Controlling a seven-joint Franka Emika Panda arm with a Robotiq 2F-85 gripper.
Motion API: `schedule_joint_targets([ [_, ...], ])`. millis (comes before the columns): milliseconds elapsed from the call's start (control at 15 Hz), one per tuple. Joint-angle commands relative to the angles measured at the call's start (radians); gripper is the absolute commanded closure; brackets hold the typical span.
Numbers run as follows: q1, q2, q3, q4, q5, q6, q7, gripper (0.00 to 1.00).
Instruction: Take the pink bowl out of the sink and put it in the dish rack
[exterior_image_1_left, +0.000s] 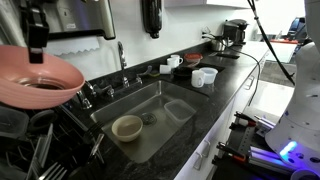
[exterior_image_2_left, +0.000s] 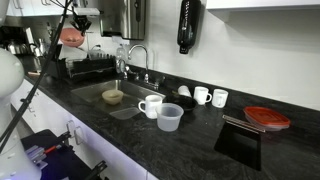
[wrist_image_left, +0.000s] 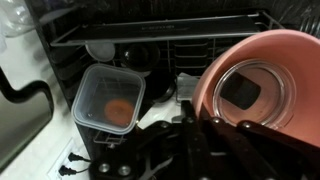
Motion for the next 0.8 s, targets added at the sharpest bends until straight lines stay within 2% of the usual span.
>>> schedule_joint_targets([
  [0,0.038,0.073,0.009,0.100,0.021,-0.039,-0.080,0.99],
  [467,0.108,0.258,0.010,0.228,0.043,-0.071,-0.228,0.99],
  [733,0.130,0.314,-0.001,0.311,0.056,-0.116,-0.271,0.99],
])
